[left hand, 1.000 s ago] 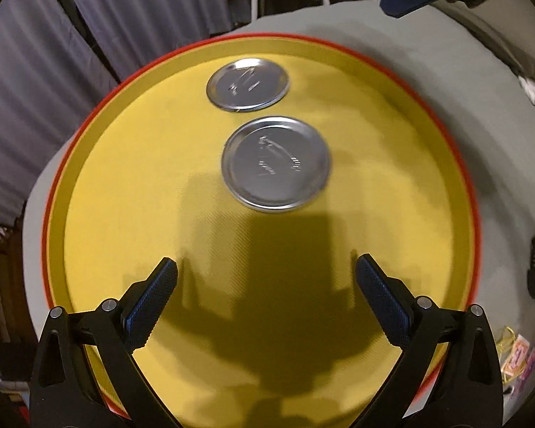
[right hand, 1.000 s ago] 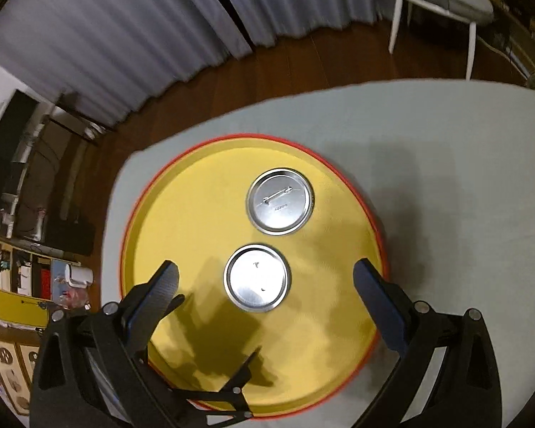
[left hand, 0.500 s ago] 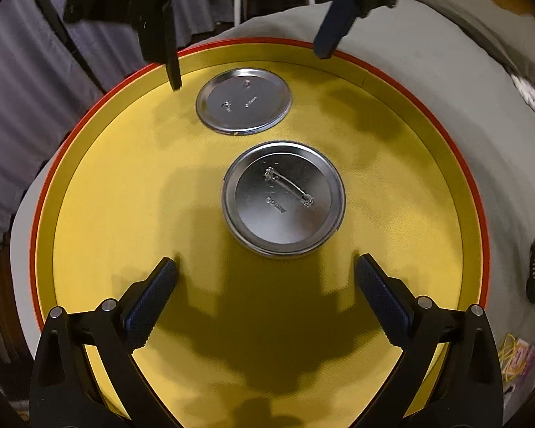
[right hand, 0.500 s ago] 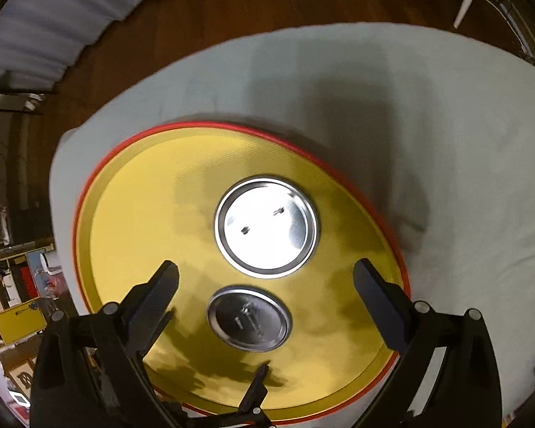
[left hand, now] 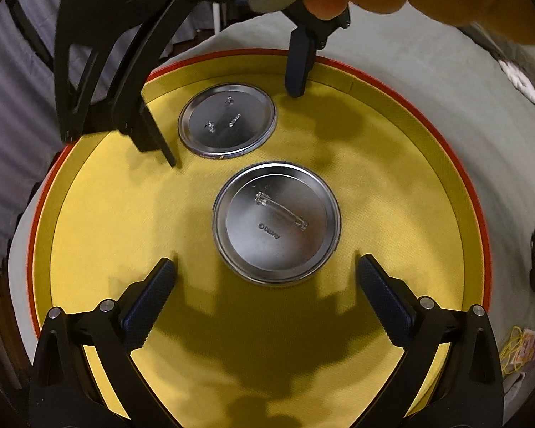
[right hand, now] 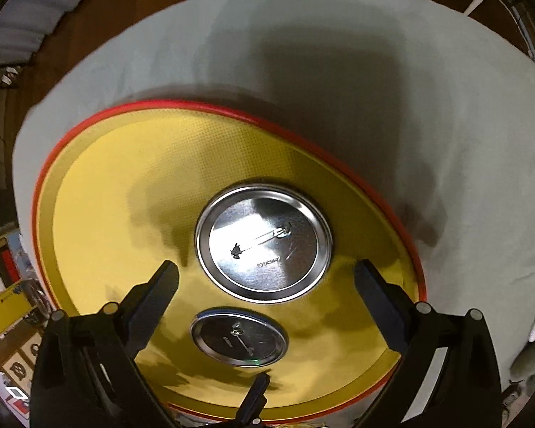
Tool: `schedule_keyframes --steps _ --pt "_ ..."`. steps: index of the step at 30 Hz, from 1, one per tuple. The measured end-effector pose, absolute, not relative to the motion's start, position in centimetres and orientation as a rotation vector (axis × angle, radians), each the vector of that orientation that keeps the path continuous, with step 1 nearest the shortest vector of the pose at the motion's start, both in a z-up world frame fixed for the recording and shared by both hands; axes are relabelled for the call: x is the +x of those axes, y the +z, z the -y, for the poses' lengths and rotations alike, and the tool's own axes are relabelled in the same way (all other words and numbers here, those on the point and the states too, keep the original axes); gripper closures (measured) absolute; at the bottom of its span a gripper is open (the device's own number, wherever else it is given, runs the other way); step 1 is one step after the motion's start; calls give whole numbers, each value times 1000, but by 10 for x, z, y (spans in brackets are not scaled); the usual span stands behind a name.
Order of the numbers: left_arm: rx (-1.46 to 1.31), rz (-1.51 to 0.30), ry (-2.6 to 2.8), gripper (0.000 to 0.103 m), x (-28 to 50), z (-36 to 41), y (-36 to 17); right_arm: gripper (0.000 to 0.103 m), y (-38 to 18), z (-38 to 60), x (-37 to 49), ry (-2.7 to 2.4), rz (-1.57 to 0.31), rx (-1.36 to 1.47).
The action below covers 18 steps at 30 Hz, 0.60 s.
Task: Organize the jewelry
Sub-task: 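Grasp the large pin badge with the right tool while the left tool grasps the smaller pin badge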
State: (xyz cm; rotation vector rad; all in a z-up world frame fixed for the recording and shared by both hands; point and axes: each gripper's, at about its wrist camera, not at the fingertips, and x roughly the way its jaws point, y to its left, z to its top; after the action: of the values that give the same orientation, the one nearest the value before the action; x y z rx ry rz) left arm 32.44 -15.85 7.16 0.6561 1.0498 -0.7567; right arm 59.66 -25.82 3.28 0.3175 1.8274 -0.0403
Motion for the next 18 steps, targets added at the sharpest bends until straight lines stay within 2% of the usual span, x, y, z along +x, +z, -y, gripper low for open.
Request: schedule_keyframes --steps 7,14,18 --pt "662 -1041 -780 4 333 156 80 8 27 241 610 -33 -1833 194" --pt "678 -1044 -805 4 337 159 90 8 23 241 605 -25 -1786 204" --pt "675 -1043 -809 4 341 160 93 11 26 238 597 -12 -1748 165"
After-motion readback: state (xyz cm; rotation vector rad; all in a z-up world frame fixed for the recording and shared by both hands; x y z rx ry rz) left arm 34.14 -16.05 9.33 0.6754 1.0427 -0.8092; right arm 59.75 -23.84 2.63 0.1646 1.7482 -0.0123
